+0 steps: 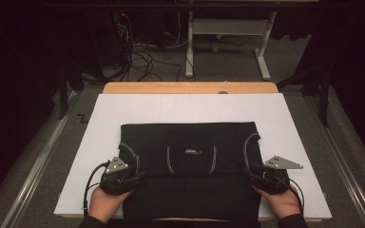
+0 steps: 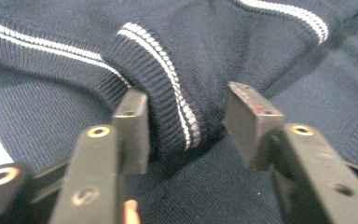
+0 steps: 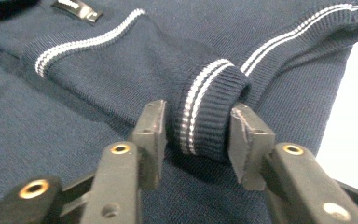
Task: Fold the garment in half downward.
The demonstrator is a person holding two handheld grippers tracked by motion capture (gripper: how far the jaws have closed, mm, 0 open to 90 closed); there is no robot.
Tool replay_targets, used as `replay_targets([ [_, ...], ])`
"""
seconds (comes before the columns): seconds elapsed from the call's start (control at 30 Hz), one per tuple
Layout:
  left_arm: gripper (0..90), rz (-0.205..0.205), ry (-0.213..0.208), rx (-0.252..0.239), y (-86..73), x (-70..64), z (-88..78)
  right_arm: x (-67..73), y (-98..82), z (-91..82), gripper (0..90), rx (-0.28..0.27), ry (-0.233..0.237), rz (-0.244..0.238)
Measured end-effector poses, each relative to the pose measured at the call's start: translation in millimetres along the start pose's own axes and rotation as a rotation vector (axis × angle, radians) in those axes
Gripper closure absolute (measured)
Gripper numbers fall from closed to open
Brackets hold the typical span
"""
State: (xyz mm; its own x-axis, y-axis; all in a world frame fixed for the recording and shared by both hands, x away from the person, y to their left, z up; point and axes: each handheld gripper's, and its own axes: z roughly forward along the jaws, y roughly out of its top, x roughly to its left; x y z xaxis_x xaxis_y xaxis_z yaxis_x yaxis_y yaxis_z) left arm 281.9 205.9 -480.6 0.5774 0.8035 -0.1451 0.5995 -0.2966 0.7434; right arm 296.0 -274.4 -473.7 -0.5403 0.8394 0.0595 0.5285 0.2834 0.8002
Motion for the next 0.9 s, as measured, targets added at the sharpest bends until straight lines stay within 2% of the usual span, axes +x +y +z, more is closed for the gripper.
replay_targets([
  [0.17,38.6,-0.024,-0.028,-0.051,1.0,4.4,-5.9,-0.9,2.0,-4.6,48.5,-0.043,0.008,0.01],
  [0.27,32.8,-0.013,-0.04,-0.086,2.2,5.2,-9.6,-0.3,3.1,-7.2,40.9,-0.072,0.013,0.015],
  [0.37,27.0,-0.002,-0.031,-0.114,3.7,3.4,-12.1,0.3,3.3,-8.4,34.7,-0.096,0.017,0.016],
  [0.5,16.6,0.019,-0.027,-0.122,6.0,-0.7,-11.4,0.9,4.8,-9.3,25.9,-0.128,0.035,0.016],
  [0.57,11.7,0.026,-0.036,-0.122,7.6,-3.0,-9.8,2.4,6.1,-9.1,19.6,-0.147,0.049,0.015],
  [0.67,5.4,0.033,-0.049,-0.117,9.8,-6.1,-7.3,6.3,8.5,-7.3,12.0,-0.165,0.049,0.001],
  [0.73,0.4,0.035,-0.058,-0.115,10.9,-7.7,-5.6,9.5,10.7,-5.2,4.0,-0.167,0.048,-0.005],
  [0.8,0.0,0.041,-0.074,-0.105,11.7,-9.0,-2.9,12.9,12.9,-2.8,0.1,-0.165,0.047,-0.01],
  [0.9,0.0,0.044,-0.077,-0.103,12.7,-10.1,0.5,17.4,15.6,-0.6,0.0,-0.166,0.047,-0.029],
])
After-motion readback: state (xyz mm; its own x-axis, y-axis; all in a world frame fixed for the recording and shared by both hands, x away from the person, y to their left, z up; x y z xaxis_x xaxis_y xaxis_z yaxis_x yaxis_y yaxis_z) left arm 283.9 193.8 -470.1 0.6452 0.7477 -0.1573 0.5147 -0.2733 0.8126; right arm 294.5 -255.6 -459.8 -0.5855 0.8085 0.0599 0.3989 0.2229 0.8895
